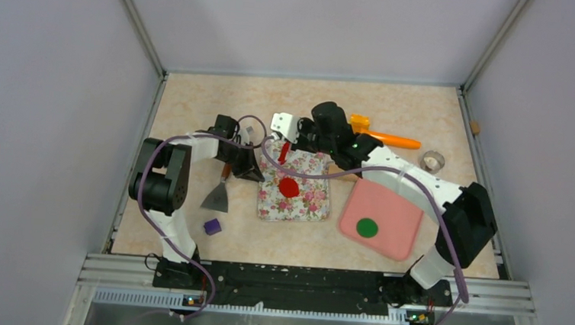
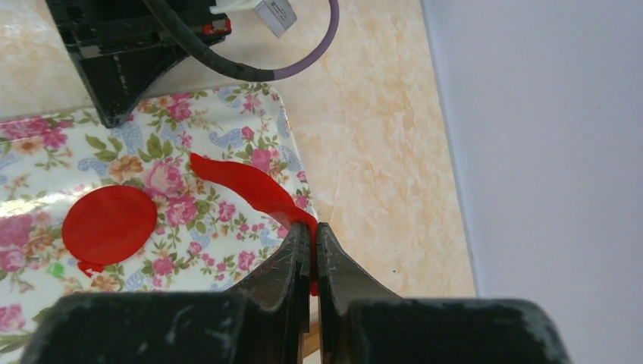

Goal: Roll out the dumpling wrappers from the dough

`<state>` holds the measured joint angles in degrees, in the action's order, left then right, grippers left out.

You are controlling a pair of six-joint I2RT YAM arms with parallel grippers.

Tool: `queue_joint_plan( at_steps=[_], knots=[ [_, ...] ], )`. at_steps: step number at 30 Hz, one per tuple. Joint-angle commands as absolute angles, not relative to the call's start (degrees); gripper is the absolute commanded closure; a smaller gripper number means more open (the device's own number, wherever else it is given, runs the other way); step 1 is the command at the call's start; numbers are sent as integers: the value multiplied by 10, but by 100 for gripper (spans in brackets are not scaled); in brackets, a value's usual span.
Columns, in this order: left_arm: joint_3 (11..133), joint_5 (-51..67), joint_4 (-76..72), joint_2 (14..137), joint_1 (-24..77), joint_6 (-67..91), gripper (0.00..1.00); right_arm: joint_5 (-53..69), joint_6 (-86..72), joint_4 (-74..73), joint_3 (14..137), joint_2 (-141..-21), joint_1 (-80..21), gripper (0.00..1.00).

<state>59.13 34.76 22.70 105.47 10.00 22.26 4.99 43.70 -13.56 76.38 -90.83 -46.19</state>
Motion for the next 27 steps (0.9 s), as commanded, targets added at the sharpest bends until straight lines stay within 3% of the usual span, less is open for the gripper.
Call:
queue_joint_plan(
  at_steps=[1,14,19,24,27],
  knots=[
    [578,324,196,1060,103,210,100,44,429,-81,757,-952,-445,97],
    [583,336,194,1062,103,220,100,158,217,-303,970,-1144,-369,77],
    [583,341,195,1059,103,220,100,226,111,-298,986,-1154,-335,52],
    [577,358,185,1051,103,225,100,377,22,-297,997,-1157,-302,44],
    [574,372,173,1046,103,231,90,435,-32,-274,981,-1156,-289,42]
  ],
)
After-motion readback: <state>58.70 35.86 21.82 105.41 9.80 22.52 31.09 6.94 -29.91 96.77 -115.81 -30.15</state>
